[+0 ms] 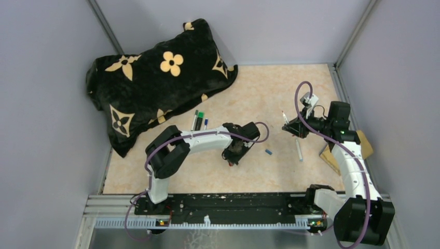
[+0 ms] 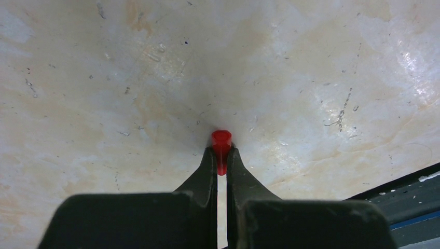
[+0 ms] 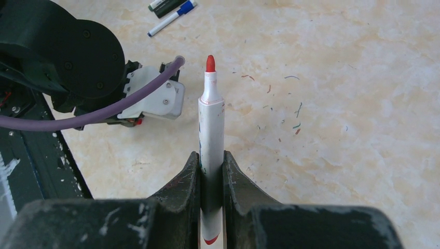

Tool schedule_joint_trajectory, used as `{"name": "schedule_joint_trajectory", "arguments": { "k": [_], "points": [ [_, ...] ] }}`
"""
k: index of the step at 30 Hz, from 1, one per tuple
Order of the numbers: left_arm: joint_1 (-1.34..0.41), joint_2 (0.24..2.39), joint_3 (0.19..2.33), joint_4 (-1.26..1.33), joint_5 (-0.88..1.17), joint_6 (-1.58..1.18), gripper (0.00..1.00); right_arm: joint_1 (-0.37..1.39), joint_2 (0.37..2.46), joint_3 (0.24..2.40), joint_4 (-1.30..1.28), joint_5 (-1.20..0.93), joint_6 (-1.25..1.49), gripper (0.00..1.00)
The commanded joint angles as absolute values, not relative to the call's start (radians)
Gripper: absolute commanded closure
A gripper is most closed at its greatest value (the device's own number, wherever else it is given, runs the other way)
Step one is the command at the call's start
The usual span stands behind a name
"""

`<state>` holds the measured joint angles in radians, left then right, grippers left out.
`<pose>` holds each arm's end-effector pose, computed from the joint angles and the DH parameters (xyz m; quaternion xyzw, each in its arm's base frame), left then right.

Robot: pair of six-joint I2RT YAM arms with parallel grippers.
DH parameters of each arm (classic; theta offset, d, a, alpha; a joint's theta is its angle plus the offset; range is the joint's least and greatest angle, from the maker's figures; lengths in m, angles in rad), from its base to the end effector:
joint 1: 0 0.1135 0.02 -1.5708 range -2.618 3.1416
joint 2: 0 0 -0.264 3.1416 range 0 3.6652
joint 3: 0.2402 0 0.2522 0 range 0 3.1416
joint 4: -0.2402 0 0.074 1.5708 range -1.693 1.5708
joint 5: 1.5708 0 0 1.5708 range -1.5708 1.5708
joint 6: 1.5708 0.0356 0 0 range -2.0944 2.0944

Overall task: Insert the pens into the pen caps
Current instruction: Insert the pen cap onto the pen.

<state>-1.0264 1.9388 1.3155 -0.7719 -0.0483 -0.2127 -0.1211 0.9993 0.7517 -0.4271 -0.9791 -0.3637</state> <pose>0.1921 -0.3139 0.1577 0.3921 0.9154 -0.0313 0.0853 0.2048 0.0048 0.2751 -0.2985 0.7649 0.3197 0.4729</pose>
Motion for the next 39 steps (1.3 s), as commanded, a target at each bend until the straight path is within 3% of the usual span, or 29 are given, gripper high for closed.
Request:
{"name": "schedule_joint_trajectory", "arguments": {
  "k": [1,7,13,19,31,39],
  "points": [
    [-1.007,1.923,1.251,-0.704,-0.081,-0.255,1.0,-0.136,0.975,0.761,-0.404,-1.058,-0.393,1.0],
    [-0.98,1.621,1.135,-0.417,-0.106,-0.354,1.0,-0.135,0.971,0.762,-0.463,-1.183,-0.482,1.0],
    [-0.947,1.295,0.884,0.044,-0.071,-0.526,1.0,-0.131,0.99,0.756,-0.503,-1.327,-0.543,1.0],
    [-0.918,1.116,0.671,0.437,-0.069,-0.741,1.0,-0.036,1.002,0.824,-0.638,-1.343,-0.627,1.0],
    [-0.902,1.115,0.519,1.002,-0.088,-1.063,1.0,0.235,1.068,0.98,-0.475,-1.282,-0.191,1.0],
    [-0.905,1.206,0.564,1.147,-0.031,-1.093,1.0,0.281,1.098,0.973,-0.279,-1.321,0.052,1.0]
  ]
}}
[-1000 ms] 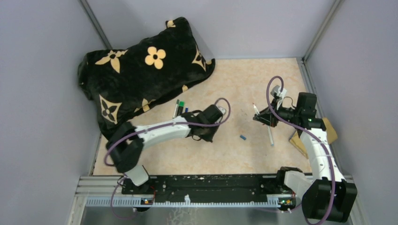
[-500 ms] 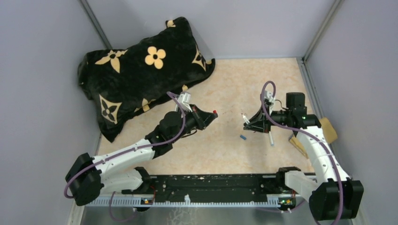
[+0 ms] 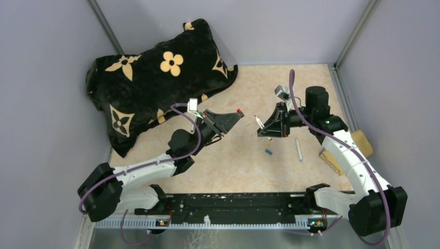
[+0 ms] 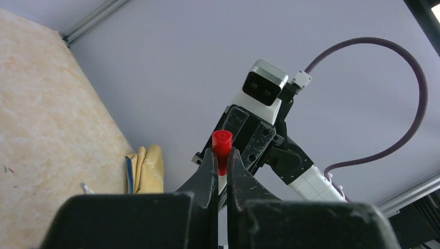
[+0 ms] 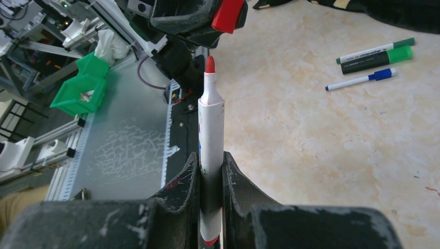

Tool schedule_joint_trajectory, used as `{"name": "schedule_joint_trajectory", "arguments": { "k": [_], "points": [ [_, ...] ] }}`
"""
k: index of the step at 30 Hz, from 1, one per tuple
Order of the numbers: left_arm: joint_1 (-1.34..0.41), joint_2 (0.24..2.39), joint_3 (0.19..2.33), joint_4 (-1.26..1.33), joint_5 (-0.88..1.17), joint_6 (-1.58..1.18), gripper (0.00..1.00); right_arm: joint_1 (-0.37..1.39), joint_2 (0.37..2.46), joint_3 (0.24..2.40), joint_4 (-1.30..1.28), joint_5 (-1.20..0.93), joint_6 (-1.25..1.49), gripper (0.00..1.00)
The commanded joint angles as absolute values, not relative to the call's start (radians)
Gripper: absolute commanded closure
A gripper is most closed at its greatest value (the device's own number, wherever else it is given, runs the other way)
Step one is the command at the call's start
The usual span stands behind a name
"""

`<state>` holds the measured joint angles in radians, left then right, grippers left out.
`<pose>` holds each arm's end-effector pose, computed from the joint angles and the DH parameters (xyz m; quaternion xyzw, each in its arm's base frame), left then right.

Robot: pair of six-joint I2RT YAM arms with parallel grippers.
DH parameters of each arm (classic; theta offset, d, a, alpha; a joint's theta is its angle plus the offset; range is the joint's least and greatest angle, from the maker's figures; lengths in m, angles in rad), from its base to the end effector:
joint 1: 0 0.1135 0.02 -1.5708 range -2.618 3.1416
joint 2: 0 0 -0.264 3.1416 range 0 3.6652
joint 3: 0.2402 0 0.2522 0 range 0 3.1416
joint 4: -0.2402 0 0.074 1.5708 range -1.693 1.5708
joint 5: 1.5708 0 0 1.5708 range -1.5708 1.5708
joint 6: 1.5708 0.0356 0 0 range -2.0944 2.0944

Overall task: Insert the pens into the pen caps
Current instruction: Insert the pen cap onto the pen.

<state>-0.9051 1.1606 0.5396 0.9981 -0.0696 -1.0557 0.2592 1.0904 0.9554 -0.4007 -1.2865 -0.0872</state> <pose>0.1568 -0.1956 0.3022 -0.0709 0.5579 -0.6758 0.4764 0.2049 0.0897 0.3312 -0.4121 0.6338 0.5533 0.3496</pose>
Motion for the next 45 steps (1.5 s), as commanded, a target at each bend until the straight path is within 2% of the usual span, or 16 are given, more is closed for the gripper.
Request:
{"name": "schedule_joint_trajectory", "arguments": {
  "k": [1,15,45],
  "points": [
    [-0.905,1.219,0.564,1.164,-0.028,-1.092,1.0,0.286,1.098,0.969,-0.275,-1.324,0.056,1.0],
    [-0.905,1.279,0.574,1.244,-0.006,-1.048,1.0,0.328,1.106,0.898,-0.196,-1.321,0.108,1.0],
    [-0.912,1.319,0.581,1.253,0.08,-1.036,1.0,0.344,1.119,0.935,-0.196,-1.295,0.127,1.0]
  ]
}}
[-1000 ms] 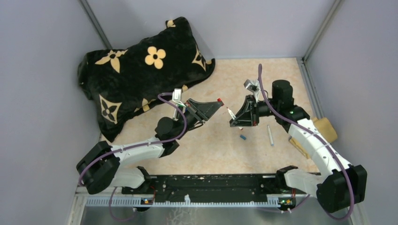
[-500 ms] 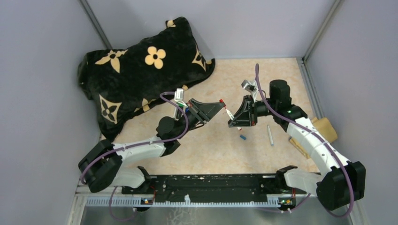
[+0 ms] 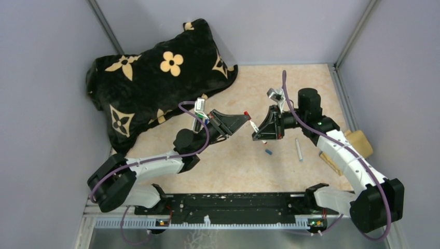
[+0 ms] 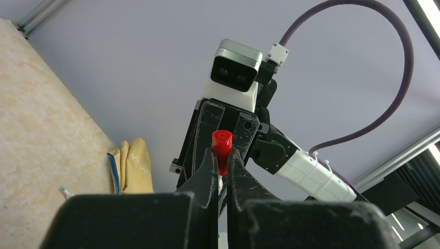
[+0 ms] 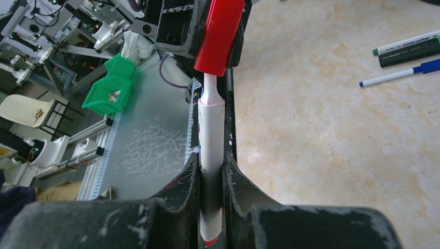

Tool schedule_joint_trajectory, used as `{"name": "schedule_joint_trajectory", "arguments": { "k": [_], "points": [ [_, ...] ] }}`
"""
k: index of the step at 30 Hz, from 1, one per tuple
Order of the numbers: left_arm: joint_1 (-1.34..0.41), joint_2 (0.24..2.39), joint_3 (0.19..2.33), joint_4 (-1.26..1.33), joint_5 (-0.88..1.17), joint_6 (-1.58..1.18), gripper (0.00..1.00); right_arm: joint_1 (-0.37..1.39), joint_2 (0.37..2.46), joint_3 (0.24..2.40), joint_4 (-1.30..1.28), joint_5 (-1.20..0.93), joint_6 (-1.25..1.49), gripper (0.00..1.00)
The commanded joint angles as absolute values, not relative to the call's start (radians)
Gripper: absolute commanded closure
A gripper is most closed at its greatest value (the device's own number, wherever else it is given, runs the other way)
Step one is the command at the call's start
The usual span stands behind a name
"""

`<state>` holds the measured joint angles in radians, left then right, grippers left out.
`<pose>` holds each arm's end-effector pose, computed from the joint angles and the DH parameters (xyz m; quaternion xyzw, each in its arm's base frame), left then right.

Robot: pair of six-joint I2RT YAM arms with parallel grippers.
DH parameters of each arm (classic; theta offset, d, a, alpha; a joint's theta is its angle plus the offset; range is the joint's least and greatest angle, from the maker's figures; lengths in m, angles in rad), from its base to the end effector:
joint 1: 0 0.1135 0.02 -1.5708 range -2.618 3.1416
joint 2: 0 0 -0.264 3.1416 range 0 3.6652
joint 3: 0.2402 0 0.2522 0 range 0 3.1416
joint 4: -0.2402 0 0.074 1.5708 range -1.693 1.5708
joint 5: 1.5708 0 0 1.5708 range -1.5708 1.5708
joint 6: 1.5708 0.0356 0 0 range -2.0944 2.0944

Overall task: Insert the pens into the pen caps
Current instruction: Insert the pen cap onto the pen.

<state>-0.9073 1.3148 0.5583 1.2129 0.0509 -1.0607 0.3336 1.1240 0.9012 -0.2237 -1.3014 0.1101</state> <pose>0.1654 -0.2145 0.2927 -0.0190 0.5287 -0.7140 0.4586 0.2093 0.1088 0.3199 -0.3959 0.6330 0.5933 0.3009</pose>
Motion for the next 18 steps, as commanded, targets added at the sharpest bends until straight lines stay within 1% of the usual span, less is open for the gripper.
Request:
{"name": "schedule_joint_trajectory", "arguments": {
  "k": [1,9,14,16,18],
  "points": [
    [-0.914,1.318,0.58,1.246,0.083,-1.025,1.0,0.343,1.121,0.94,-0.193,-1.295,0.133,1.0],
    [-0.925,1.303,0.588,1.145,0.149,-0.889,1.0,0.323,1.122,0.943,-0.145,-1.294,0.19,1.0],
    [-0.926,1.288,0.571,1.167,0.178,-0.868,1.0,0.318,1.12,0.947,-0.138,-1.286,0.195,1.0],
    [-0.943,1.294,0.601,1.113,0.195,-0.819,1.0,0.318,1.129,0.955,-0.123,-1.277,0.213,1.0],
    [-0.972,1.302,0.623,1.053,0.169,-0.757,1.0,0.318,1.141,0.967,-0.117,-1.262,0.221,1.0]
  ]
}}
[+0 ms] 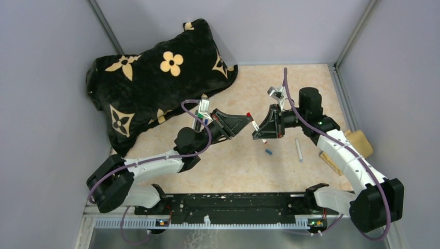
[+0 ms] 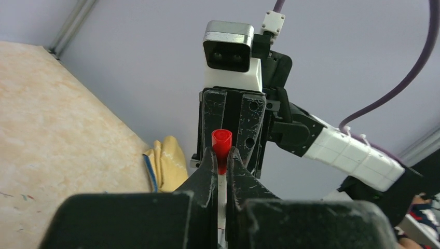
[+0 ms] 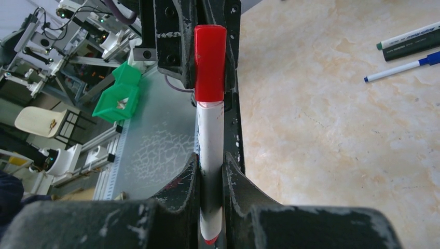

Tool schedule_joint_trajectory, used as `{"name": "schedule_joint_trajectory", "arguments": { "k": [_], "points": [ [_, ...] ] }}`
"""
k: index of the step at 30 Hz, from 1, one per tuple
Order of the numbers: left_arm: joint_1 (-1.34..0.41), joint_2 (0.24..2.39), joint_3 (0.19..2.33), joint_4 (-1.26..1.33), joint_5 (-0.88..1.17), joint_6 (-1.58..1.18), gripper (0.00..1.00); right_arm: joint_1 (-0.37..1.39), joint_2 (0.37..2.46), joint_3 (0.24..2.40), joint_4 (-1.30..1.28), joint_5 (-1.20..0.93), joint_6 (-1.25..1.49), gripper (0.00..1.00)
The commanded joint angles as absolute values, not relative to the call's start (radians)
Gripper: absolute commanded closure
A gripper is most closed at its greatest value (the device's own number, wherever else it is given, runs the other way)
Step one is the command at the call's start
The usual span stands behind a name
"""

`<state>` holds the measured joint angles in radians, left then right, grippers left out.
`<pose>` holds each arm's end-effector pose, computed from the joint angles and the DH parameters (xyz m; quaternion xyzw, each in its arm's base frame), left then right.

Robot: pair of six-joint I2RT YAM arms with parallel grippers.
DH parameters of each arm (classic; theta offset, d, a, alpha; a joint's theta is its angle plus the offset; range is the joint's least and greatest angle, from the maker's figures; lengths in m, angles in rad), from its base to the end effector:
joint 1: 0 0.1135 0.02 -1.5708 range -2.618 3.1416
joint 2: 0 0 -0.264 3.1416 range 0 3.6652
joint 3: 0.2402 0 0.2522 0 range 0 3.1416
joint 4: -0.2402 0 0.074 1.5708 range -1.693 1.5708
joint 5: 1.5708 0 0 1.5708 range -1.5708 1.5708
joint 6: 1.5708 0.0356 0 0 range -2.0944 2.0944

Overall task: Insert the pens into the pen caps
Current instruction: Insert the pen cap onto the pen.

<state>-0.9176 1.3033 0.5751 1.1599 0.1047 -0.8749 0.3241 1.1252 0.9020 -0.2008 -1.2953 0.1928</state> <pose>0.1626 -0.2185 0.2956 0.0556 0.5374 -0.6744 0.5032 0.2115 0.1072 0.3216 -0.3705 0.6470 0.6006 0.2887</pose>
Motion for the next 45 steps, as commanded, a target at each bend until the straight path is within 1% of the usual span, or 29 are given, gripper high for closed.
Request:
{"name": "schedule_joint_trajectory", "arguments": {
  "k": [1,4,8,10,16,19,23,28,31,35,45],
  "points": [
    [-0.987,1.307,0.63,1.031,0.145,-0.738,1.0,0.319,1.144,0.971,-0.114,-1.254,0.221,1.0],
    [-1.014,1.325,0.645,0.976,0.082,-0.746,1.0,0.323,1.148,0.988,-0.133,-1.206,0.187,1.0],
    [-1.06,1.339,0.696,0.839,0.016,-0.736,1.0,0.328,1.148,1.044,-0.261,-1.101,0.017,1.0],
    [-1.075,1.346,0.717,0.788,0.019,-0.723,1.0,0.328,1.146,1.072,-0.316,-1.042,-0.069,1.0],
    [-1.077,1.338,0.693,0.765,0.106,-0.697,1.0,0.316,1.121,1.104,-0.411,-0.914,-0.245,1.0],
    [-1.077,1.312,0.69,0.719,0.11,-0.668,1.0,0.314,1.107,1.094,-0.449,-0.919,-0.307,1.0],
    [-1.077,1.281,0.72,0.631,0.088,-0.611,1.0,0.314,1.1,1.076,-0.486,-0.998,-0.362,1.0],
    [-1.077,1.269,0.746,0.601,0.087,-0.586,1.0,0.314,1.101,1.042,-0.455,-1.069,-0.332,1.0],
    [-1.077,1.262,0.738,0.631,0.08,-0.607,0.97,0.314,1.101,1.023,-0.43,-1.104,-0.304,1.0],
    [-1.077,1.24,0.721,0.67,0.046,-0.634,0.88,0.314,1.098,1.003,-0.414,-1.138,-0.289,1.0],
    [-1.075,1.139,0.678,0.665,-0.082,-0.628,0.63,0.314,1.09,0.981,-0.408,-1.179,-0.286,1.0]
  ]
}}
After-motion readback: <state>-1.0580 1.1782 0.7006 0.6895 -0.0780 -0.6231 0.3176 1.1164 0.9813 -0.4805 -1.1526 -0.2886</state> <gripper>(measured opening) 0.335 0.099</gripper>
